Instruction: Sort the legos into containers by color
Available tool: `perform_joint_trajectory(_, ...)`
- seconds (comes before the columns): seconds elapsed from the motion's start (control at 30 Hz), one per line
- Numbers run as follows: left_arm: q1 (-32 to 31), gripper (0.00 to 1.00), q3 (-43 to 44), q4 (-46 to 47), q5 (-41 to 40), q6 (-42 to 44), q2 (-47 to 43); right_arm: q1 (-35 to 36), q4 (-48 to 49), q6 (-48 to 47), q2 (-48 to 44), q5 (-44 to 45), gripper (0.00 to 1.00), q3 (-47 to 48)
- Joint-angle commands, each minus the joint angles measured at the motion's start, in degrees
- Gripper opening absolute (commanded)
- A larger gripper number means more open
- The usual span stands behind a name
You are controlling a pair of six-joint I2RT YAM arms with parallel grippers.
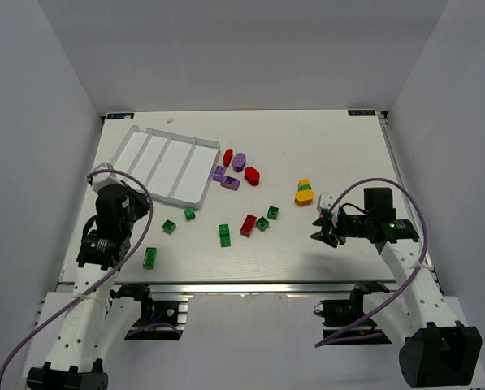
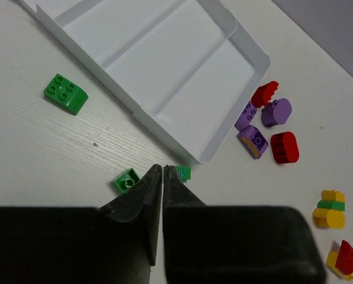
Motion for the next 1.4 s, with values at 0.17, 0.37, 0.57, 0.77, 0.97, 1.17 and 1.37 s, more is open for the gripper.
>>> perform_joint_trajectory(0.17,0.15,0.47,2.23,-6.62,-4.34,-5.77,6.95,1.27,6.23,9.34,1.79,1.80,0.68,0.21)
perform_joint_trajectory(0.37,2.60,0.78,2.77,-8.84,-6.02,-15.86,14.06,1.27,8.94,9.60,4.25,1.17,0.72,0.47)
perform_joint_trajectory(0.57,11.38,0.80,3.12,-7.96,2.05,-20.10,20.40,1.36,10.71,10.30,7.50,0.38,0.66,2.58)
perform_joint_trajectory(0.77,18.33,0.79,1.89,-6.56,8.73,-22.56,24.09,1.36,11.06,10.56,10.58,-0.76,0.45,3.99)
perform_joint_trajectory(0.97,22.29,0.80,1.10,-5.15,12.26,-22.56,26.56,1.36,14.31,12.58,11.28,-0.15,0.50,3.63)
perform_joint_trajectory(1.17,25.37,0.85,1.27,-5.06,14.28,-21.25,30.16,1.36,16.85,14.25,12.34,-0.23,0.52,3.72)
perform_joint_trajectory(1.37,26.69,0.85,2.41,-4.62,14.02,-20.81,35.69,1.27,20.45,16.71,12.16,0.29,0.53,2.76)
